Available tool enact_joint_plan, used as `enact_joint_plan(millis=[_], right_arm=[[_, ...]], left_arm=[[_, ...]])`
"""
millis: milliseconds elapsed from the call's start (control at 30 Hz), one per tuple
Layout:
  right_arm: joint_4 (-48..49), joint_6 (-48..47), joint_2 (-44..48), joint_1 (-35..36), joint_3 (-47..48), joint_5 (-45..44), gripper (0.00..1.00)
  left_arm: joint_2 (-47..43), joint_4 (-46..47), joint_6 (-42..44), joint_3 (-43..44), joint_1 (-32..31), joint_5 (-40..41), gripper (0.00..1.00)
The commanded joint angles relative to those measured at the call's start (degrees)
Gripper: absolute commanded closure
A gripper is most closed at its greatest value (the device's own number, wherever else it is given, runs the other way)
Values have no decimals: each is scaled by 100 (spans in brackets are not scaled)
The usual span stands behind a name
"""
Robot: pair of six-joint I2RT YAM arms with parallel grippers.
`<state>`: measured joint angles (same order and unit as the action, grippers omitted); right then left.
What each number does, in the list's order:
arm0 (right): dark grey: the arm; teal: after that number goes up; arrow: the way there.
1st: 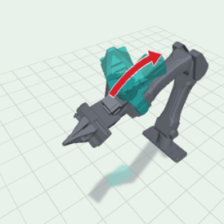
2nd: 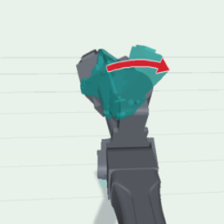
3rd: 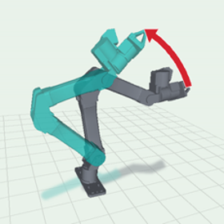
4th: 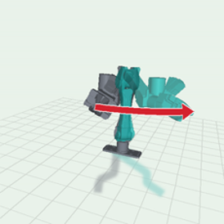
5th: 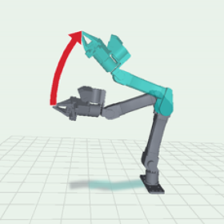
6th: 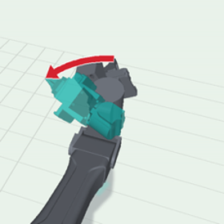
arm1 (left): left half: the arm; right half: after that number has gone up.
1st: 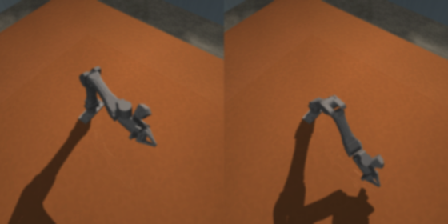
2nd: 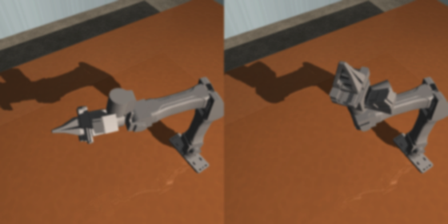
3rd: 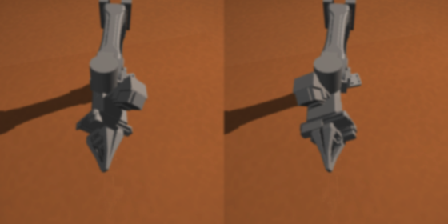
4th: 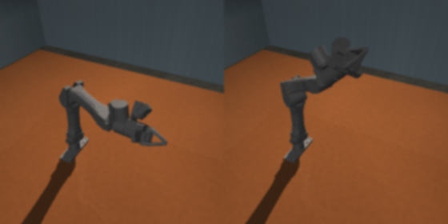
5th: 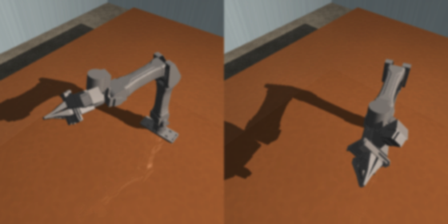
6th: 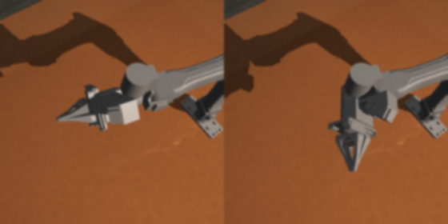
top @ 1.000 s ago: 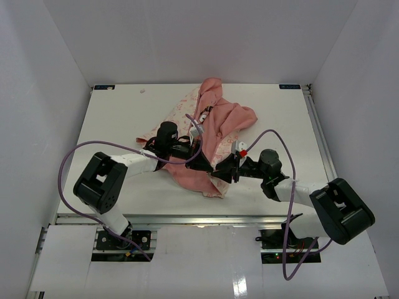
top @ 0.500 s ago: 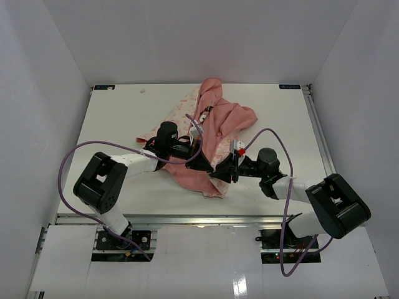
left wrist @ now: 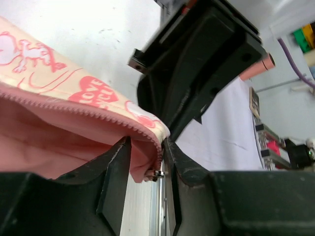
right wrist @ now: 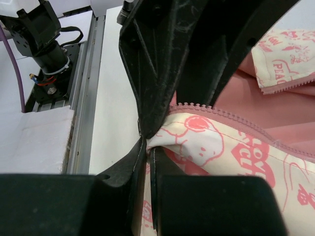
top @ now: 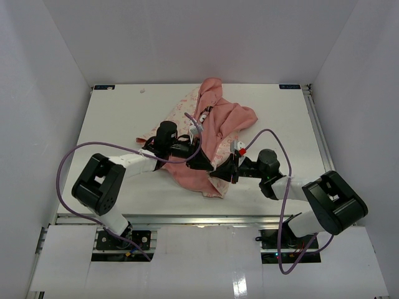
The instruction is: Zip up the jacket
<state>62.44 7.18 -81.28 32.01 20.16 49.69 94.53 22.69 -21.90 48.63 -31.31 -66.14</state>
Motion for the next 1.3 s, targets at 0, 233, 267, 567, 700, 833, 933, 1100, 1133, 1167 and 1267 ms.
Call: enact_joint_plan(millis=[0,233,267,567,700,833,933,1100,1133,1167,1267], right_arm=[[1192,226,-8,37,-187,-5,92],[1679,389,-25,33,-446,-84,92],[1679,389,-1,33,-475,-120,92],[1780,389,276,16,-814,-416,92],[1713,398,500,-34,-904,-433,92],[1438,310,827,-87,-913,-407,92],[1238,213,1073,-123,-954,-395,92],[875,57,1491,-179,-1045,-414,92],[796,3,1550,-184,-1058,-447,92],[735,-38,1619,-186,-1072,-468,92],[724,-43,1701,-187,-1107,-446,92]], left_arm=[[-457,-647,277,212,-6,1198,54],[-888,-1054,-46,316,170,2420,50],[-943,-1176,-74,374,211,2548,50],[-1166,-2268,180,1053,342,3437,48],[-476,-3793,363,2001,689,4108,46],[-100,-4573,746,2566,853,4151,42],[111,-5120,1026,2936,939,4249,40],[535,-5694,1283,3288,967,4379,40],[601,-5749,1300,3296,963,4507,40],[654,-5796,1311,3295,960,4643,40],[769,-5811,1311,3168,960,4838,40]])
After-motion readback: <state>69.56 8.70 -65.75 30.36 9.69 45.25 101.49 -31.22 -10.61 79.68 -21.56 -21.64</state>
